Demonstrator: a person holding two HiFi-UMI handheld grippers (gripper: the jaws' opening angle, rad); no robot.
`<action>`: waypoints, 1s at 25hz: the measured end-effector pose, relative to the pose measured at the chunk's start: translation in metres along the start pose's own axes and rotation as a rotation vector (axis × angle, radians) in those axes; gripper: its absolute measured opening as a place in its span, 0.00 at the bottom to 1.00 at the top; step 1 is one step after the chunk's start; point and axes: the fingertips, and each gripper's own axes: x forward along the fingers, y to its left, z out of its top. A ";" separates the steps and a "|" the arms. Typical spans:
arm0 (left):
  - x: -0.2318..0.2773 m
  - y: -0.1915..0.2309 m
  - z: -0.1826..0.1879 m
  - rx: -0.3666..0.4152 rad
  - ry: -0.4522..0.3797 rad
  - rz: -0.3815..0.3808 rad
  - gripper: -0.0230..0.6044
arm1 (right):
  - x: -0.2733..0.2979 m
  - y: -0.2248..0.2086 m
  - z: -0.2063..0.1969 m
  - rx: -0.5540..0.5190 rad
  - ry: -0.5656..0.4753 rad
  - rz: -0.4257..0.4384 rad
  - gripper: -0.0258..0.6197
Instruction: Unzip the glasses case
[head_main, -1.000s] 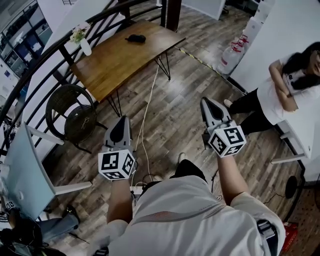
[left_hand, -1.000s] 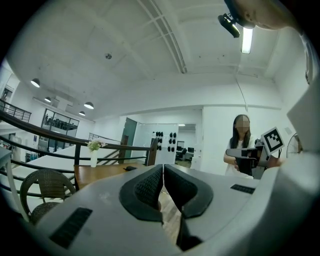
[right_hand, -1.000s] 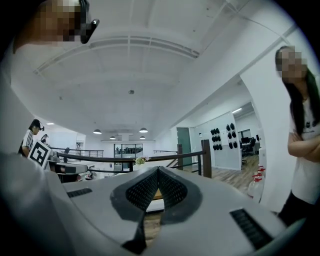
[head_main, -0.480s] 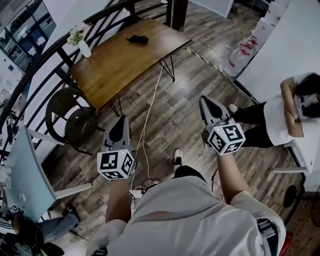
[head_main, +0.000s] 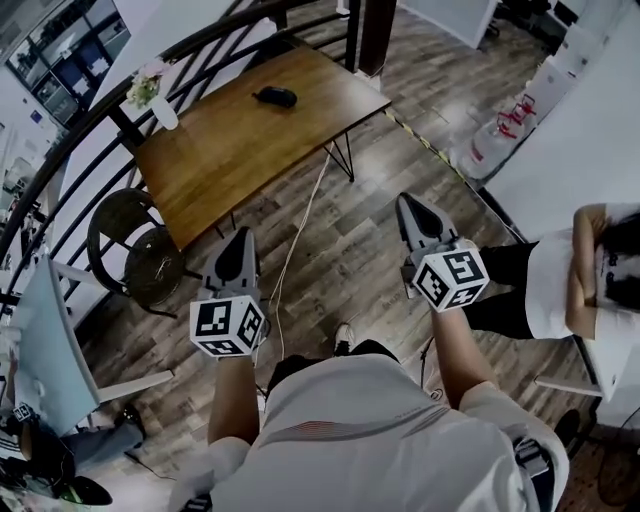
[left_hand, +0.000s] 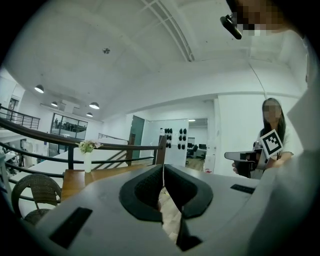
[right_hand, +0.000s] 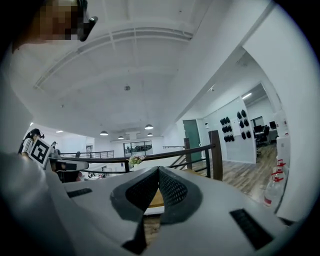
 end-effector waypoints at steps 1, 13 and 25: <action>0.008 -0.003 0.001 0.004 0.000 0.006 0.07 | 0.005 -0.008 0.000 0.002 -0.001 0.008 0.12; 0.096 -0.008 0.005 0.015 0.012 0.011 0.07 | 0.058 -0.078 -0.008 0.038 0.018 0.019 0.12; 0.195 0.083 0.001 -0.027 0.027 -0.015 0.07 | 0.182 -0.092 -0.011 0.012 0.057 -0.014 0.12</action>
